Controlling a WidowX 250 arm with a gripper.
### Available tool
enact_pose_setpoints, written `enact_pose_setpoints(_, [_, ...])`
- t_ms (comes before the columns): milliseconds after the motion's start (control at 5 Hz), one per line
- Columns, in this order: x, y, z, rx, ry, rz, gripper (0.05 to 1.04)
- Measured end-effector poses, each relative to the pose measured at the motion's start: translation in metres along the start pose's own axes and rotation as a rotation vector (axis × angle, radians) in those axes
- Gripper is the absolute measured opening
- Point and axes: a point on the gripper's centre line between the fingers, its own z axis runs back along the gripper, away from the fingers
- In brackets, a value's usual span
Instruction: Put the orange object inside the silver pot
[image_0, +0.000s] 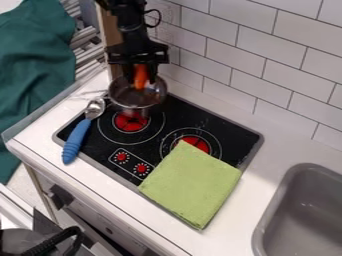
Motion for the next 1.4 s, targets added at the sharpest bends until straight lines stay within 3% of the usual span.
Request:
enact_pose_setpoints(200, [0.0,0.005,0.0,-0.014,-0.004,0.009,0.471])
enact_pose_setpoints(400, [-0.017,0.01,-0.005,-0.006,0.021,0.002,0.541])
enact_pose_setpoints(600, [-0.024,0.008,0.008,-0.008,-0.002,-0.001,0.852])
enact_pose_setpoints(800, [-0.034,0.005,0.018,-0.017,-0.018,-0.019,1.014])
enact_pose_setpoints(1200, [-0.062,-0.014,0.062,-0.033,-0.116,-0.125,1.005])
enact_pose_setpoints(1400, [-0.081,-0.016,0.072,-0.018,-0.127,-0.158,1.005])
